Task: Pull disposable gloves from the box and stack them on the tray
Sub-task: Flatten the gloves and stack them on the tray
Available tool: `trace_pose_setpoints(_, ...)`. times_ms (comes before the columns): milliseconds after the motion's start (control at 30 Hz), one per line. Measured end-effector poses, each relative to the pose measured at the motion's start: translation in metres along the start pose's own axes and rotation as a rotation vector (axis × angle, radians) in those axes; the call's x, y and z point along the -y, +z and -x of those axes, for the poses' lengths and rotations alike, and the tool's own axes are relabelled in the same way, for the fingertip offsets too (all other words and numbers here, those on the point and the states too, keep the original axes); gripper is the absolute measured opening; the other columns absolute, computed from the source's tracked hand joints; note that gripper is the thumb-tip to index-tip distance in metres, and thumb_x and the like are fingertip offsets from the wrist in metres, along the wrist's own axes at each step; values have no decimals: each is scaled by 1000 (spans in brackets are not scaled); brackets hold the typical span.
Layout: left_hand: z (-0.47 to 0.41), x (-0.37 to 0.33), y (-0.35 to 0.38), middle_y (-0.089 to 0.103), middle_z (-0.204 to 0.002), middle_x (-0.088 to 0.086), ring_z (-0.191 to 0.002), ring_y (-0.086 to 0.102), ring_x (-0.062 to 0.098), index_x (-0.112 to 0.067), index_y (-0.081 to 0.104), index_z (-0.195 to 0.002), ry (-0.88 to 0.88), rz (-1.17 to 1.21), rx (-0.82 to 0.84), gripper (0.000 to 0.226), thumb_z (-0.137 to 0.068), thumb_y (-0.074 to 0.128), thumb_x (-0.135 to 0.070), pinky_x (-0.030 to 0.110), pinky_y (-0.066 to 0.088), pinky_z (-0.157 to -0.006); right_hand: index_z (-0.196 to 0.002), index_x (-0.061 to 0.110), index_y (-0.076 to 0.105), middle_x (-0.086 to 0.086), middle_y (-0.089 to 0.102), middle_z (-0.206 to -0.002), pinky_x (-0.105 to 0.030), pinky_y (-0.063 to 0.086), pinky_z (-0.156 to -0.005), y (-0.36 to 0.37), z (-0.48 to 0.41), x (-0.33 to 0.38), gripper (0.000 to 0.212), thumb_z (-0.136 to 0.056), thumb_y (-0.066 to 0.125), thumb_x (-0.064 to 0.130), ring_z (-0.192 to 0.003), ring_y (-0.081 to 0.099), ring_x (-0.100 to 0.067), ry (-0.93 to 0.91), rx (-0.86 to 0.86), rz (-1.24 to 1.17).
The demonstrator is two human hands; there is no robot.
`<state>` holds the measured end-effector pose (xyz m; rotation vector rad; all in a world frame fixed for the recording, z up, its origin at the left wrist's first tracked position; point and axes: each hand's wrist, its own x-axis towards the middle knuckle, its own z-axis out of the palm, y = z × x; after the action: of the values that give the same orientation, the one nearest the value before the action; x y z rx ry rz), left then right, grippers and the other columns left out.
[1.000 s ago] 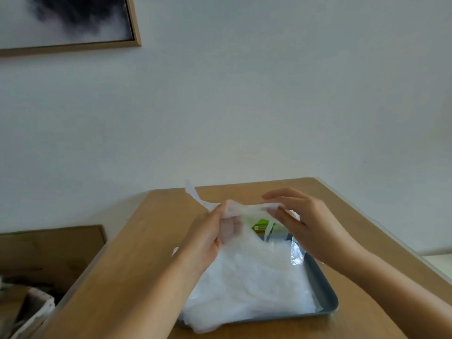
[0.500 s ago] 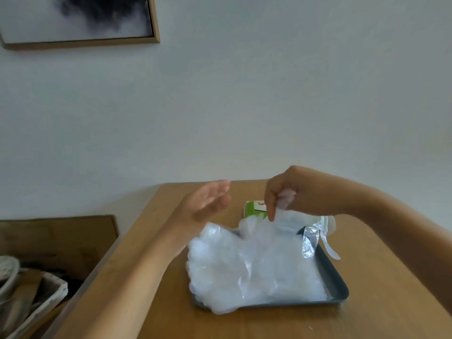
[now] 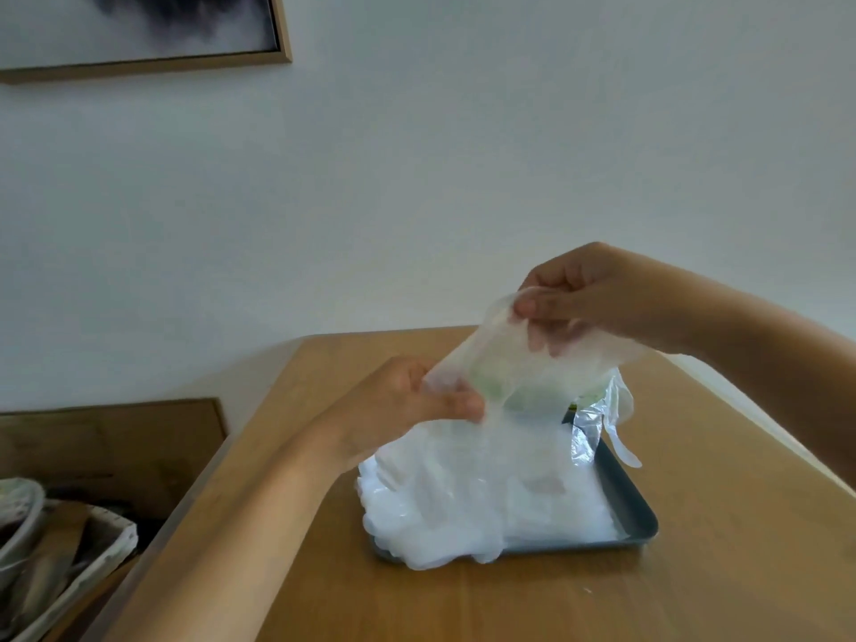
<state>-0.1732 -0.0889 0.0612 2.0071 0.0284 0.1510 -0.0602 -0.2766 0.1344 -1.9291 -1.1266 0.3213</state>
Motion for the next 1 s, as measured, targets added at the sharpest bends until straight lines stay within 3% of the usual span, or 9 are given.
trace_pose_setpoints(233,-20,27,-26,68,-72,4,-63,65,13,-5,68,-80,-221,361,-11,14,-70,72,-13,23,56,-61,-87,4,66,-2,70,-62,-22,53,-56,21,-1,-62,16,-94,57,15,-52,63,-10,230,-132,-270)
trace_pose_setpoints(333,-33,45,-31,65,-74,2,-66,61,14,-6,61,-85,-313,158,-12,22,-72,76,-16,24,51,-59,-91,-4,67,-3,67,-58,-20,49,-49,41,0,-98,15,-92,60,10,-54,63,-15,303,-161,-208)
trace_pose_setpoints(467,-48,73,-24,65,-116,5,-102,60,19,-10,63,-108,-447,-245,-45,41,-74,81,-25,28,46,-85,-86,1,69,-4,73,-66,-20,52,-53,59,4,-137,18,-88,65,19,-55,66,-11,394,-58,-79)
trace_pose_setpoints(600,-55,83,-29,66,-104,7,-64,54,14,-16,56,-96,-562,-525,-79,32,-77,80,-25,22,43,-58,-85,9,67,0,73,-66,-21,50,-52,62,6,-155,17,-91,63,25,-52,65,-10,398,-5,70)
trace_pose_setpoints(667,-52,73,-32,58,-111,6,-77,55,16,-19,52,-102,-616,-743,-161,31,-80,75,-17,22,44,-63,-86,9,67,0,72,-64,-15,43,-45,59,6,-157,17,-91,63,24,-44,60,-5,398,14,101)
trace_pose_setpoints(767,-48,56,-22,43,-128,8,-110,52,24,-15,43,-130,-434,-1038,-450,48,-86,63,-11,27,43,-84,-90,6,68,0,71,-63,-14,39,-44,51,3,-159,18,-90,64,24,-44,57,-5,385,75,93)
trace_pose_setpoints(833,-44,45,0,44,-120,-1,-104,52,16,-20,46,-127,-104,-1011,-580,39,-90,57,-14,21,38,-79,-90,7,68,0,70,-63,-15,40,-46,46,1,-161,19,-88,65,26,-44,55,-6,394,120,71)
trace_pose_setpoints(933,-41,32,36,45,-86,-16,-76,49,0,-27,58,-102,237,-782,-425,14,-89,60,-22,18,38,-70,-88,8,70,-2,69,-63,-15,39,-47,40,-1,-166,20,-89,65,28,-41,47,-7,432,196,32)
trace_pose_setpoints(1000,-40,35,55,47,-85,-18,-79,49,-6,-27,60,-99,307,-733,-174,12,-88,64,-29,12,38,-70,-89,9,70,-3,67,-62,-15,38,-46,36,0,-166,21,-90,64,29,-41,45,-8,467,238,8)
